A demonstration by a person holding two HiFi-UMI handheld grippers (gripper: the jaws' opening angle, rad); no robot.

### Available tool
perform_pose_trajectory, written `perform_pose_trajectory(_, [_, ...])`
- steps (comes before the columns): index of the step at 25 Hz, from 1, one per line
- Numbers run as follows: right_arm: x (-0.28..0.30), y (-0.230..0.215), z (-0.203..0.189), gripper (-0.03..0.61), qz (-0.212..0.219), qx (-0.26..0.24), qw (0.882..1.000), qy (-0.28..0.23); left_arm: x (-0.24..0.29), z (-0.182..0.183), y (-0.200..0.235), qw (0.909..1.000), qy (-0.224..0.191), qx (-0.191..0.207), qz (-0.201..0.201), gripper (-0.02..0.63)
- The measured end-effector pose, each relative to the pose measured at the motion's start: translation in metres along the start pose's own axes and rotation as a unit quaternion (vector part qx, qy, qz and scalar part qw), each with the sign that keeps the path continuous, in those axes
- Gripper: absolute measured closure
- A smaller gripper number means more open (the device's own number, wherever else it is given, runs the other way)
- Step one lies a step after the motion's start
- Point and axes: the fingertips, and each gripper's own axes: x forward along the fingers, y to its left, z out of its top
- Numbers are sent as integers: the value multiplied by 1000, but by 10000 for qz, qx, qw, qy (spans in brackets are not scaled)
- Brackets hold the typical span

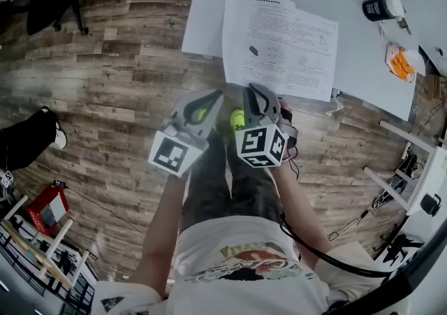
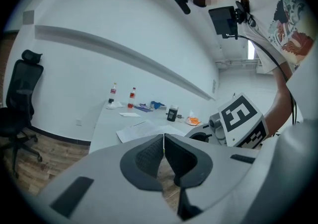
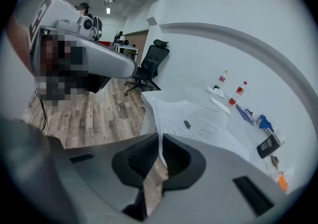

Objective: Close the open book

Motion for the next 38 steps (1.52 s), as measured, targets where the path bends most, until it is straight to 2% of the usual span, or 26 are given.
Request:
perform_pose_trajectory(4, [-17,-11,7,546,39,152,9999,-67,2,22,-7,10000,-69,33,-49,600])
perform_pose_trajectory(8, [-38,-22,7,548,104,400,9991,-109,-1,33,-18,10000,31,51,-52,600])
perform_pose_trajectory(18, [-83,-57,-2,548,-11,818,9966,-74,12,76,-61,9992,54,257,-304,600])
perform_pose_trajectory(21, [-93,-65,-9,548,-7,955,9954,-82,21,79,-75,9988,93,331,-340,600])
perform_pose_trajectory(27, [-109,-81,-23,549,17,1125,9936,-91,36,84,-95,9991,140,210,-354,600])
perform_pose_trajectory(33, [-119,-94,-38,549,8,1255,9920,-146,44,87,-108,9981,267,445,-332,600])
perform_pose_trajectory(38, [-126,-105,-53,549,12,1428,9896,-171,59,87,-121,9981,269,450,-333,600])
